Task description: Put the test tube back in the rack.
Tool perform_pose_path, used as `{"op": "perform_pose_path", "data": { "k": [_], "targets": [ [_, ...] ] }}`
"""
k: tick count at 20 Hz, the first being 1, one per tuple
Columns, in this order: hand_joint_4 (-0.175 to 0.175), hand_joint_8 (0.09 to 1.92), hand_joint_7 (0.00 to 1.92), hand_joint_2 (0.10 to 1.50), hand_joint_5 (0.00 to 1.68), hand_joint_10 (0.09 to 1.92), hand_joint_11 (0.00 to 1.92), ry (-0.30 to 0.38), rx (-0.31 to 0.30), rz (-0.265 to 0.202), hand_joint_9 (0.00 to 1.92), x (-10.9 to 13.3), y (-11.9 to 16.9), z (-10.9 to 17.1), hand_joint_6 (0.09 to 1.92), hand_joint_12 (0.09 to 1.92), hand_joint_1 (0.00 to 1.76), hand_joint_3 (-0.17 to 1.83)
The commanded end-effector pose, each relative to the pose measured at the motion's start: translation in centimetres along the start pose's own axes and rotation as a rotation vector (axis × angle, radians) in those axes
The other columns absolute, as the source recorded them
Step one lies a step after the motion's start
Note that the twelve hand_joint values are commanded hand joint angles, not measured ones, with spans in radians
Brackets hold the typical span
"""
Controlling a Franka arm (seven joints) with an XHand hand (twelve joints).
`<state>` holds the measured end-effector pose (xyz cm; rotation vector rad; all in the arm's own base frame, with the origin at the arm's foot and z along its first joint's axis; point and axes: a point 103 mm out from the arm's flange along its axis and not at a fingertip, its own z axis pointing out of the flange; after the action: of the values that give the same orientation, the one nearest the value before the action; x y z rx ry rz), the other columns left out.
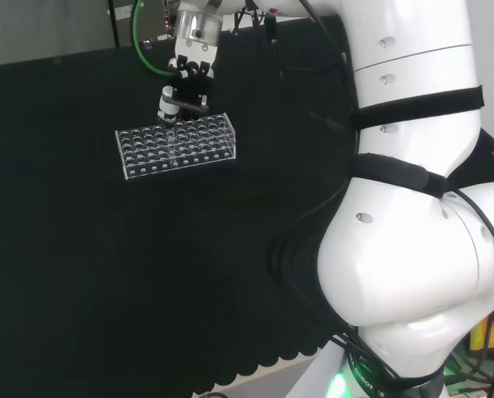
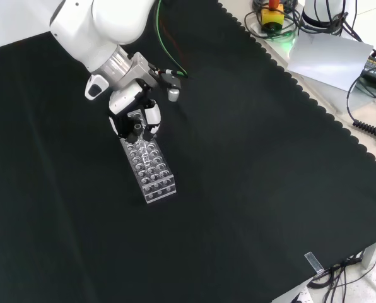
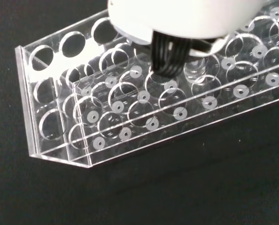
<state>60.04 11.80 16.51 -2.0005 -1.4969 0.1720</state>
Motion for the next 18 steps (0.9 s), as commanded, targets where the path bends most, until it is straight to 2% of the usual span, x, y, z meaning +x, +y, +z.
{"op": "perform_pose_path", "data": {
  "k": [1,4,6,8,10,12,14,18],
  "targets": [
    [-0.175,0.79,1.31,0.58,1.23,0.74,1.07,-0.002,0.01,0.001,1.24,-0.1,0.0,0.5,0.75,1.04,1.43,0.79],
    [-0.175,0.79,1.31,0.58,1.23,0.75,1.07,0.028,0.031,0.011,1.24,-0.3,0.1,0.7,0.75,1.04,1.43,0.79],
    [-0.175,0.82,1.26,0.64,1.19,0.79,1.02,0.057,0.101,0.01,1.35,-0.6,0.3,0.8,0.8,1.14,1.35,0.73],
    [-0.163,0.83,1.24,0.6,0.94,0.85,0.81,0.061,0.144,0.011,1.25,-0.8,0.4,0.6,0.84,1.33,1.38,0.79],
    [-0.115,0.88,1.05,0.55,0.69,0.89,0.59,0.073,0.146,0.011,1.07,-0.9,0.2,0.2,0.86,1.45,1.25,0.85],
    [-0.083,0.92,0.87,0.52,0.54,0.91,0.47,0.084,0.146,0.006,0.91,-0.9,0.0,-0.2,0.84,1.49,1.18,0.88],
    [-0.067,0.94,0.76,0.51,0.48,0.92,0.41,0.095,0.147,0.002,0.81,-0.9,-0.3,-0.6,0.81,1.5,1.15,0.87],
    [-0.056,0.95,0.69,0.5,0.43,0.92,0.36,0.111,0.14,-0.005,0.75,-0.8,-1.4,-1.9,0.77,1.51,1.14,0.85]
  ]
}}
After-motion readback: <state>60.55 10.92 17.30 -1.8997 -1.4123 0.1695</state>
